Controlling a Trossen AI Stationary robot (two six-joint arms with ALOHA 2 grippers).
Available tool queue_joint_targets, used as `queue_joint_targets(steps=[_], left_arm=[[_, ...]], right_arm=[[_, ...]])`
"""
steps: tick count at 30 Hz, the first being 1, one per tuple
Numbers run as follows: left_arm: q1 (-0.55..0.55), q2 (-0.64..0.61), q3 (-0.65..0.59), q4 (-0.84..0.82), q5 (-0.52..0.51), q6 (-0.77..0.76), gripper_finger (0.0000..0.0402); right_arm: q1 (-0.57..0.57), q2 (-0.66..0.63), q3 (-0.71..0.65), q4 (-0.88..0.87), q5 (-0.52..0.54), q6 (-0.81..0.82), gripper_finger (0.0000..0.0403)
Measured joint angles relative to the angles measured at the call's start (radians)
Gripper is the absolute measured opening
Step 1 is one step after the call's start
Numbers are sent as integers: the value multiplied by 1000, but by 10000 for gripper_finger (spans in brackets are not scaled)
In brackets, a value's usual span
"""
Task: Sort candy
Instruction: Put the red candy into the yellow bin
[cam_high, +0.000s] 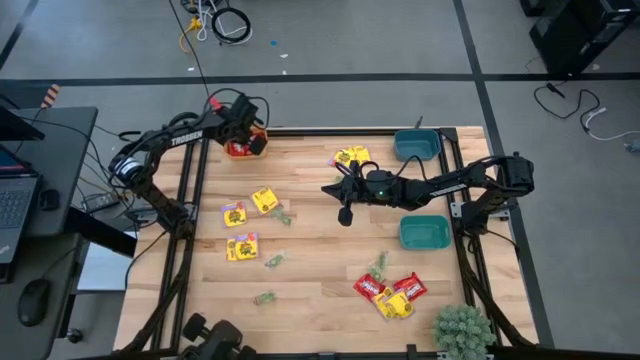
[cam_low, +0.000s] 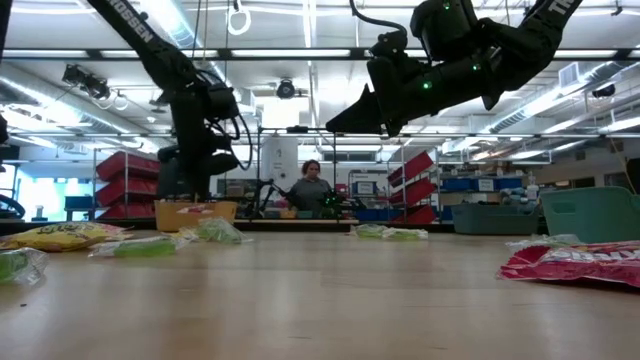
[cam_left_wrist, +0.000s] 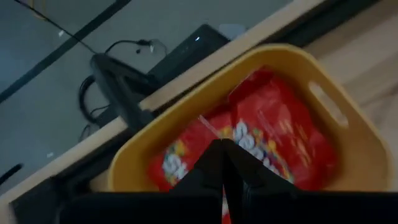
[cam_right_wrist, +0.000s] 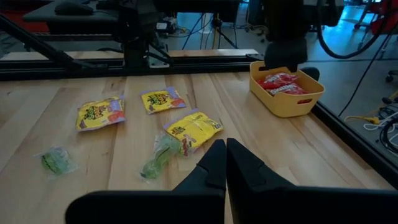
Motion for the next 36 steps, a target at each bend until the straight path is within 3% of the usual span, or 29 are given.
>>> queue_joint_targets(steps=[9,16,26,31,36], left_arm=[[43,13,-67,94,56,26,2],[54,14,-70,130,160,69,2],[54,14,-70,152,172,138,1],[3,-38,-72,219,175,185,0],[-83,-141,-70,287,294,187,0]], right_arm=[[0,0,0,-1,0,16,0],[0,0,0,-2,0,28,0],[8,0,0,-9,-7,53,0],[27,-45,0,-46,-6,56,0],[63,-142,0,-218,2,117,7]])
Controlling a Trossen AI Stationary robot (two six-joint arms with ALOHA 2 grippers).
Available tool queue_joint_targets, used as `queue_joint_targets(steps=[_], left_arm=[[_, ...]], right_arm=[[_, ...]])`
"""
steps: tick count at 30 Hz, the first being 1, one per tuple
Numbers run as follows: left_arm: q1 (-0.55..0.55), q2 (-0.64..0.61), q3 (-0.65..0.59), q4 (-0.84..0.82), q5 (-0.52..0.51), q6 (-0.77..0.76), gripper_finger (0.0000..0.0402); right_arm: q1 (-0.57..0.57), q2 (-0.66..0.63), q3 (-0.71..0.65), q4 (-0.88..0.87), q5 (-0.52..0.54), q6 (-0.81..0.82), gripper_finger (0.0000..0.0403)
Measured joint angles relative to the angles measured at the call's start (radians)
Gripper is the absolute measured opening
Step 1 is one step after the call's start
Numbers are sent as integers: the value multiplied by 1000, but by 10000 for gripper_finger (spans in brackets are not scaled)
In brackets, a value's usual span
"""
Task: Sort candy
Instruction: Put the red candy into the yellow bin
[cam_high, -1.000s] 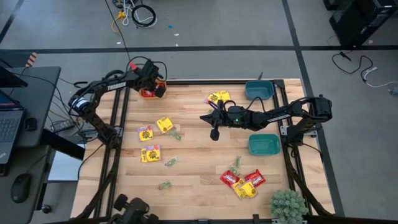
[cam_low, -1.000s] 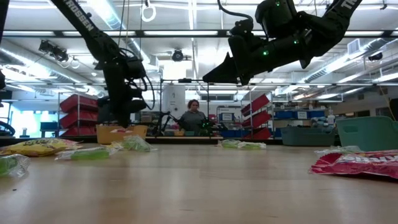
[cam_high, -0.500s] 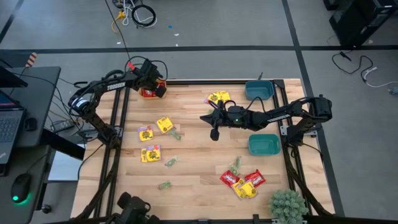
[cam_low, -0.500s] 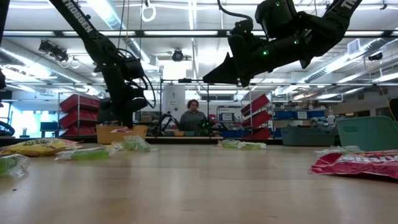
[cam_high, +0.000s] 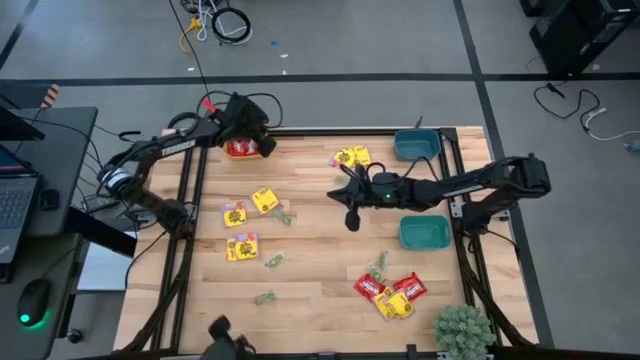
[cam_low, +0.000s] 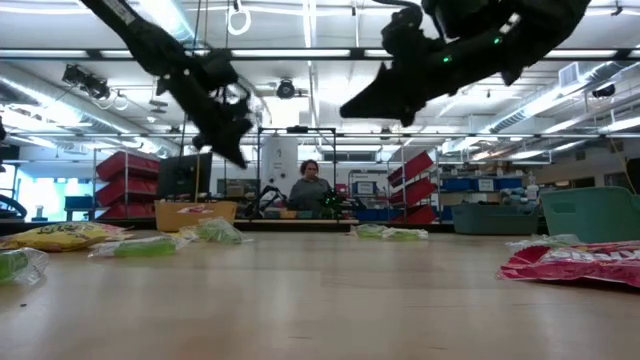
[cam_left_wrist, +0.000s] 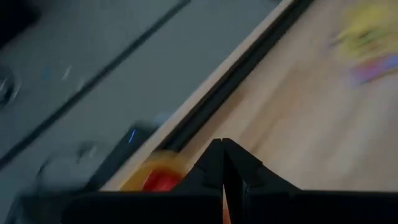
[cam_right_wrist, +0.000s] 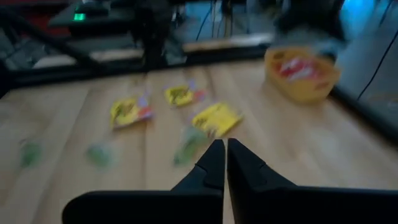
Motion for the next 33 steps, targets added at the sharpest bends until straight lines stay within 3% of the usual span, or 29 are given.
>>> queue_joint_targets(steps=[7,12,19,22,27,33], left_arm=[[-190,-79,0,110,104,24,0],[-322,-80,0,189,136,24,0],[-439,-81,-134,458,263,-33,0],[-474,-82,-216,556,267,-61,0],[-518,-82,-297,631,268,-83,0],[-547,-82,-311,626,266,-82,1]], right_arm=[[124,-81,0,-323,-7,160,52],[228,-83,0,-473,-114,317,99],[355,-26,0,-493,-230,424,147],[397,32,0,-477,-257,454,152],[435,127,0,-458,-264,487,150],[437,195,5,-439,-264,487,146]])
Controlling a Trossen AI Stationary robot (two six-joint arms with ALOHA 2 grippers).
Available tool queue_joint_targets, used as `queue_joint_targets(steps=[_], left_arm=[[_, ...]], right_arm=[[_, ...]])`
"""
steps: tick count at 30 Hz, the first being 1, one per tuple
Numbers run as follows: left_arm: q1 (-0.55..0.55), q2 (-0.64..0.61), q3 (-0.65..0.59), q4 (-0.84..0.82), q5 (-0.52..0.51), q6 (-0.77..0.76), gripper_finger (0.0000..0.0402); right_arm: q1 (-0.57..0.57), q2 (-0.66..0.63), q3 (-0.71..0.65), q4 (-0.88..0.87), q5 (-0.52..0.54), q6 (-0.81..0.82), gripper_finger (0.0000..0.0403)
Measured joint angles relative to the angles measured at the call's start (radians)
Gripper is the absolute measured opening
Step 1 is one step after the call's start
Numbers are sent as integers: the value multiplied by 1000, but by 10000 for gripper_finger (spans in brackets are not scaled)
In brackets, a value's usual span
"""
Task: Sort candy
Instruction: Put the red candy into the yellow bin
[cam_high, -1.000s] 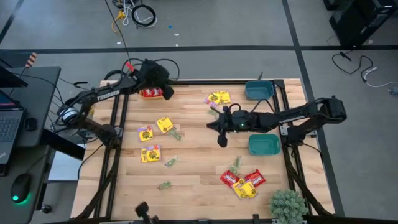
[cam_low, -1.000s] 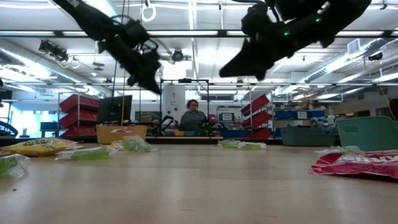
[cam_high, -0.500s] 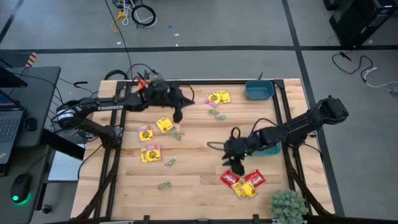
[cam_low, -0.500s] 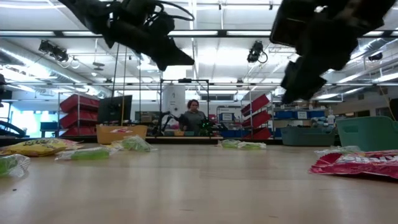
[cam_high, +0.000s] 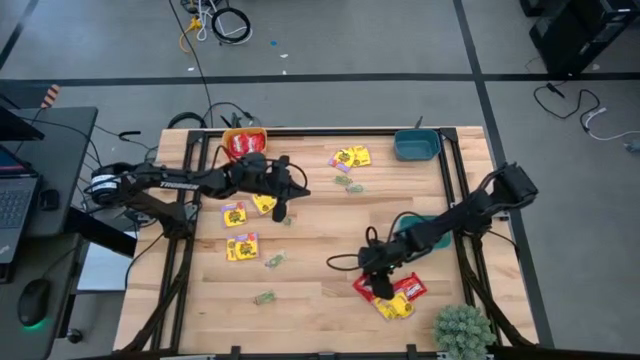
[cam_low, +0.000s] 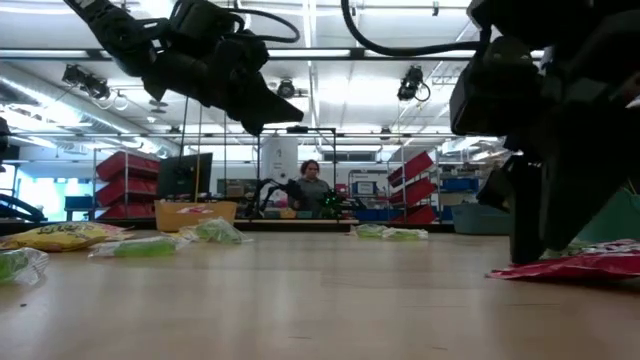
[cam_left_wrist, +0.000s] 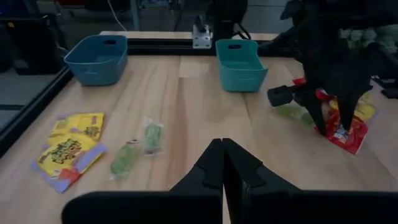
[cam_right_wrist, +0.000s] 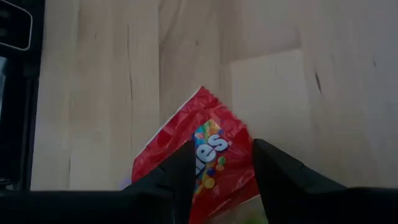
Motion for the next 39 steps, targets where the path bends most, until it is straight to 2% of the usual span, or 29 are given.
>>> queue_joint_targets(steps=[7,14,18,23,27,31,35,39], left_arm=[[0,0,0,-28,-1,9,3],[0,0,0,-30,-57,19,3],[0,0,0,-30,-60,20,3],[0,-10,0,-11,-60,23,3],[0,-29,1,-20,-60,27,3],[0,-42,1,-38,-59,28,3],[0,-40,0,-73,-58,31,3],[0,-41,0,-100,-58,45,3]], right_arm=[[-3,30,1,41,27,-8,114],[-76,29,-1,31,116,-37,9],[-162,33,25,9,138,-96,14],[-286,35,124,-54,231,-242,2],[-362,34,207,-139,226,-343,27],[-353,32,255,-251,179,-379,89],[-309,35,255,-350,180,-299,158],[-269,35,252,-395,187,-219,200]])
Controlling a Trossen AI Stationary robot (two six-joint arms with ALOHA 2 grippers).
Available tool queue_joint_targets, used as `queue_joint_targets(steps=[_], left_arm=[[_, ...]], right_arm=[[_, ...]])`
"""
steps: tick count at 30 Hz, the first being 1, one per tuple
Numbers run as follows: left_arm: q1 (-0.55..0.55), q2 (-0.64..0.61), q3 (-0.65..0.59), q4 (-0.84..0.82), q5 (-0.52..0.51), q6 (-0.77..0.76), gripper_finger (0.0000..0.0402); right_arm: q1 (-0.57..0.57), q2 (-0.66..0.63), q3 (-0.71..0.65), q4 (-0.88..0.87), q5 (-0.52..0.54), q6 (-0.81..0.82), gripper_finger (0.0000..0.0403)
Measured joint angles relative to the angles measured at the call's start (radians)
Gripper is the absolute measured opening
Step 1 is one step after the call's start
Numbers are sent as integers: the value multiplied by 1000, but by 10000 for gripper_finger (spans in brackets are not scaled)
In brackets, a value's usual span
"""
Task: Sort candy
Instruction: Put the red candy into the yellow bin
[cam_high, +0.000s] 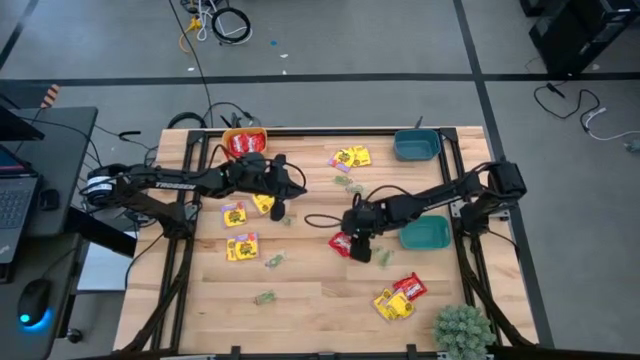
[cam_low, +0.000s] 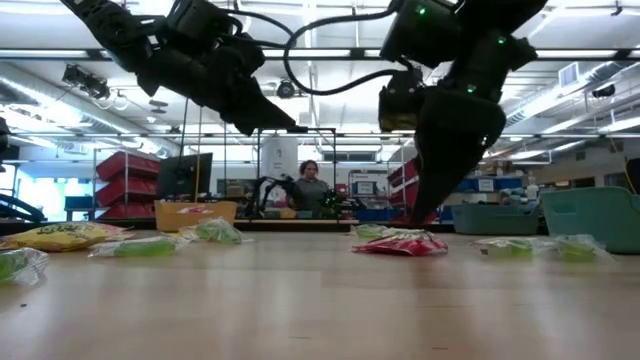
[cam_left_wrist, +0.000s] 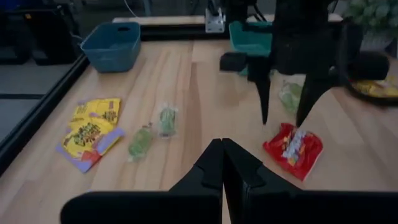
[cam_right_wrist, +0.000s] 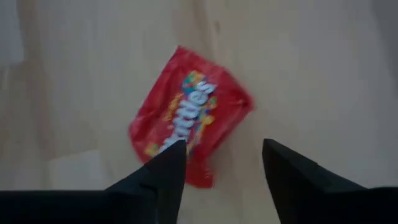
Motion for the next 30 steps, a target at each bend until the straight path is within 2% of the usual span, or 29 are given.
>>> queue_joint_targets(steps=[4,10,14,18,20,22,26,30], left_arm=[[0,0,0,-17,10,-29,3],[0,0,0,-53,10,-60,3],[2,0,0,-53,10,-79,3],[2,0,0,-53,31,-102,3],[2,0,0,-53,54,-117,3],[2,0,0,-53,81,-134,3],[2,0,0,-51,158,-180,4],[2,0,0,-45,208,-212,6]], right_arm=[[16,0,-27,23,11,60,204],[17,0,-122,187,5,139,171],[17,-1,-160,276,-5,169,134],[17,-1,-168,311,-5,152,71],[15,-1,-168,328,-4,124,28],[9,-1,-159,339,15,81,9],[-11,-1,-107,326,66,-25,9],[-17,-1,-42,309,125,-197,3]])
